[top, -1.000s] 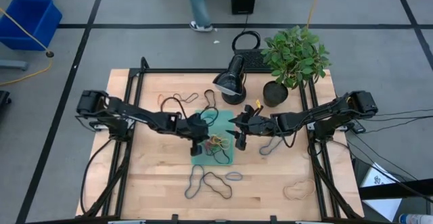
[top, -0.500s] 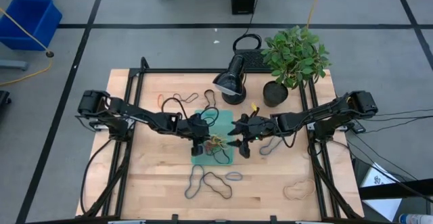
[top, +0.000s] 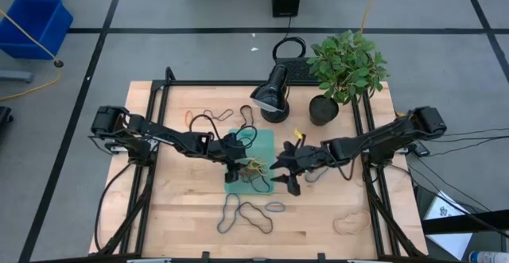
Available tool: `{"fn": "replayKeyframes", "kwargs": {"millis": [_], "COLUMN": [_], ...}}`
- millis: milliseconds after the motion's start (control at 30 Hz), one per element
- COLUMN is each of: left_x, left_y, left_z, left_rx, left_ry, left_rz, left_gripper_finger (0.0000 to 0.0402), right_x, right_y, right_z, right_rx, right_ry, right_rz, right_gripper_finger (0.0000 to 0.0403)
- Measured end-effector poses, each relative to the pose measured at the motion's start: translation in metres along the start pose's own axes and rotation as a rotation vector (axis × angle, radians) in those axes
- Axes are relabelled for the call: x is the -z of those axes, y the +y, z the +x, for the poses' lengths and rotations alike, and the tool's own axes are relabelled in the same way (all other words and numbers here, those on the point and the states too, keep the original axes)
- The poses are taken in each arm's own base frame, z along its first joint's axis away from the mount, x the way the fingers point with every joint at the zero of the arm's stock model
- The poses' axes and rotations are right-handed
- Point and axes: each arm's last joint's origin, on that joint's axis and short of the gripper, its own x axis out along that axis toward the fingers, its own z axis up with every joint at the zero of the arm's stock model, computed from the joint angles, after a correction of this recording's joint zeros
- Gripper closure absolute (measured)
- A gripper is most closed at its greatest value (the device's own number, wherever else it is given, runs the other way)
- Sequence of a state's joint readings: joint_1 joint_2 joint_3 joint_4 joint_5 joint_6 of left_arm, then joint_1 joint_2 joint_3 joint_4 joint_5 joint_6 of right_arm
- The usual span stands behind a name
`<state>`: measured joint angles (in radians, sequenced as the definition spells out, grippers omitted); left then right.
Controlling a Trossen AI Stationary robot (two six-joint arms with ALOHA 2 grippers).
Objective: Pick and place rubber bands into bin
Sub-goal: Put the top blue rubber band into the basket
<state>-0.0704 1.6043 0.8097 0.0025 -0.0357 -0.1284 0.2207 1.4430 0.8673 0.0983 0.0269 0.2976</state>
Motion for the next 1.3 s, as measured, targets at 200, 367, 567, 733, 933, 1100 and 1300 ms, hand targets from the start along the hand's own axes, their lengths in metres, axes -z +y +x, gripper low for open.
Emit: {"fn": "replayKeyframes", "kwargs": {"millis": [200,367,567,733,933,1100,1300], "left_x": [0.0,0.0,-0.001,-0.002,-0.003,-0.003,-0.003], "left_y": [0.0,0.002,0.01,0.018,0.023,0.024,0.024], "left_z": [0.0,0.0,0.0,0.0,0.0,0.0,0.0], "left_rx": [-0.001,-0.005,-0.069,-0.107,-0.118,-0.119,-0.118], "left_ry": [-0.001,-0.002,-0.01,-0.014,-0.022,-0.021,-0.022], "left_rz": [0.003,-0.001,-0.025,-0.021,-0.031,-0.032,-0.033], "left_gripper_finger": [0.0216,0.0215,0.0215,0.0215,0.0215,0.0215,0.0215], "right_x": [0.006,0.024,0.05,0.06,0.075,0.087,0.089], "right_y": [0.011,0.015,0.014,0.014,0.013,0.011,0.009], "right_z": [-0.022,-0.047,-0.053,-0.044,-0.026,-0.013,-0.011], "right_rx": [0.106,0.214,0.324,0.339,0.321,0.339,0.36], "right_ry": [0.059,0.225,0.457,0.538,0.663,0.738,0.746], "right_rz": [-0.039,0.018,0.079,0.098,0.113,0.119,0.146], "right_gripper_finger": [0.0207,0.0207,0.0207,0.0207,0.0207,0.0207,0.0208]}}
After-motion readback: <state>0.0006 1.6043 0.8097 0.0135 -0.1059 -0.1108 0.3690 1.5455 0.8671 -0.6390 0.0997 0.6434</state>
